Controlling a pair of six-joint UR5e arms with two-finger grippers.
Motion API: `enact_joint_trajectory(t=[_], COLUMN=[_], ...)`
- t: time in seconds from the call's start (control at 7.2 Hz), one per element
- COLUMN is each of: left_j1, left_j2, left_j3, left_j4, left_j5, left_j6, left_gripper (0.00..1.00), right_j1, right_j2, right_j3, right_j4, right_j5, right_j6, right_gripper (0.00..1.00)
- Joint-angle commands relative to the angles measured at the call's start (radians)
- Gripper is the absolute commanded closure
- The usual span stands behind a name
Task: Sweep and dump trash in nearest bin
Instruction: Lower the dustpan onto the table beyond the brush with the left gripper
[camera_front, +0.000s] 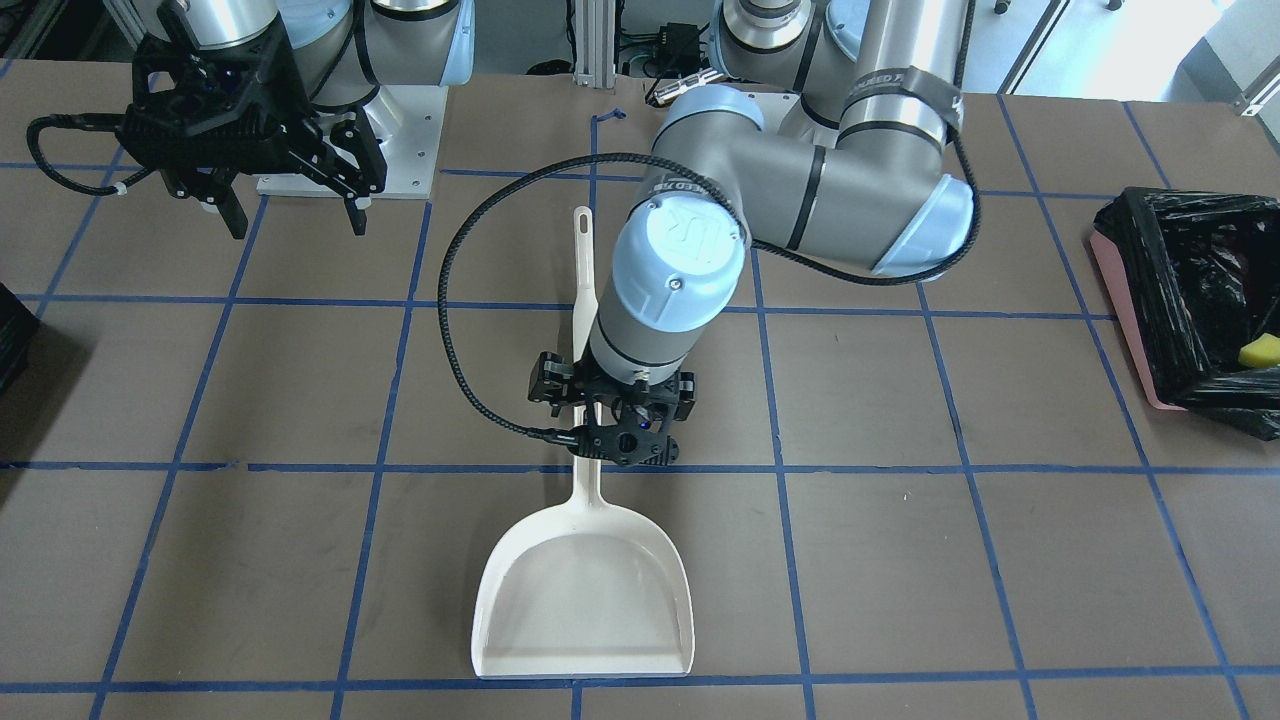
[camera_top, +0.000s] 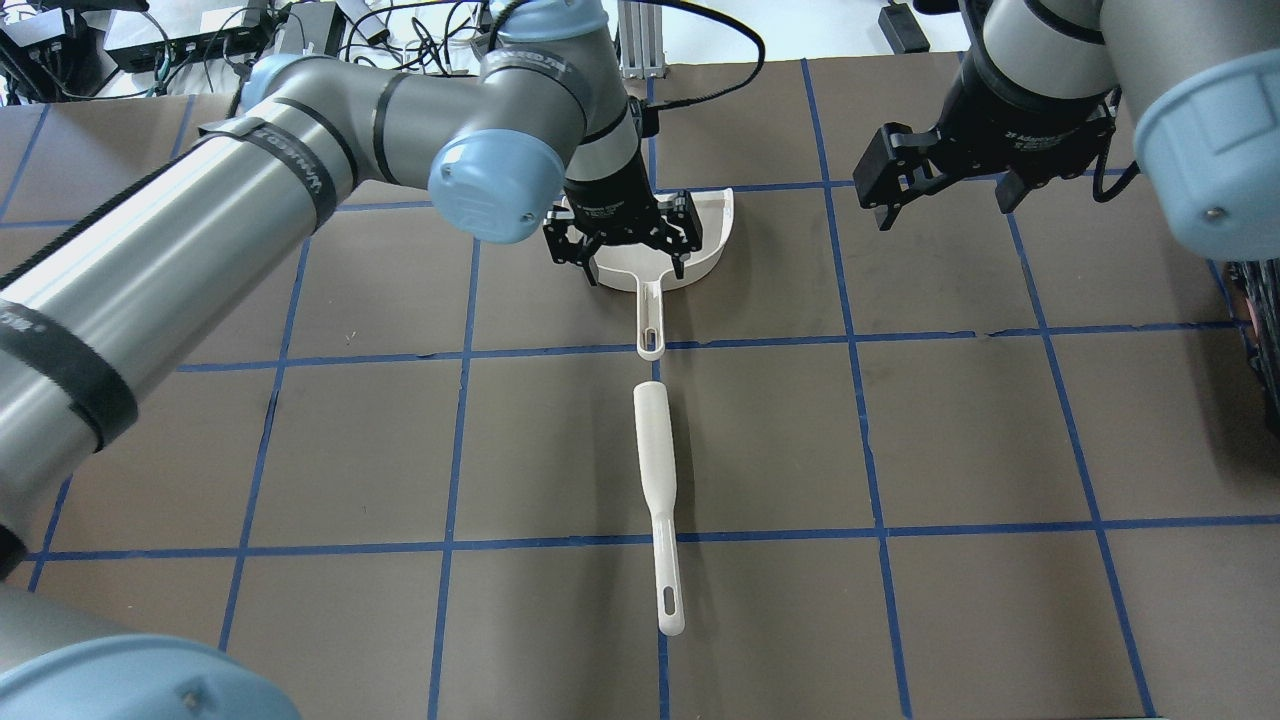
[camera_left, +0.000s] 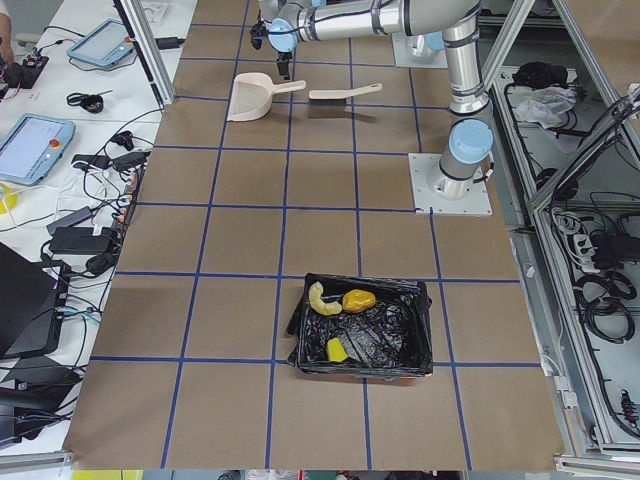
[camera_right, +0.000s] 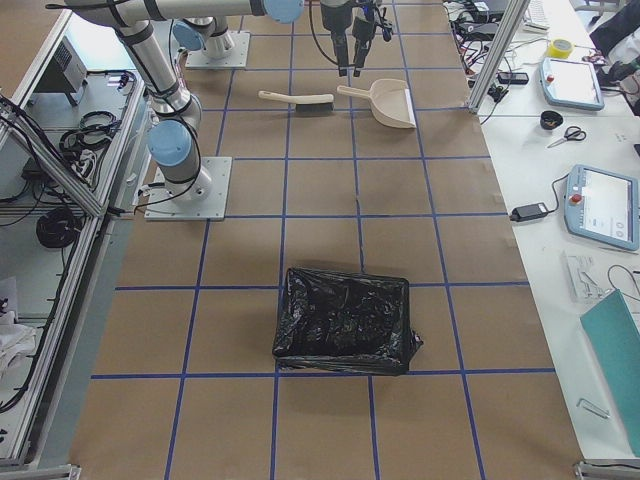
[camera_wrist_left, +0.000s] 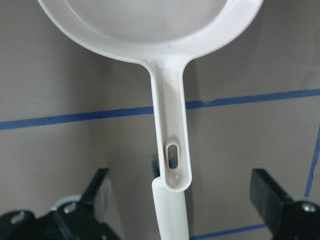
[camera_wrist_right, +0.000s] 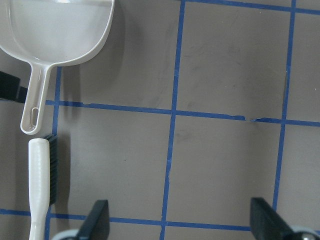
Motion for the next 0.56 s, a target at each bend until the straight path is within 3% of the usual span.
enact_joint_trajectory(t=[0.0, 0.28, 0.42], left_j1=[0.108, 0.202, 0.253], left_j2=[0.124, 0.256, 0.301], left_j3=[0.005, 0.006, -0.002], left_j4=[-0.072, -0.215, -0.280], left_j5=[0.042, 0.085, 0.150], left_j6=[0.085, 0.157, 0.194], left_gripper=[0.00, 0.00, 0.00], right_j1=[0.000, 0.002, 0.002], right_j2=[-0.001, -0.001, 0.001], right_j3=[0.000, 0.002, 0.002], right_j4=[0.000, 0.000, -0.001], right_j5=[0.000, 0.000, 0.000], right_j6=[0.001, -0.001, -0.001], right_gripper=[0.00, 0.00, 0.00])
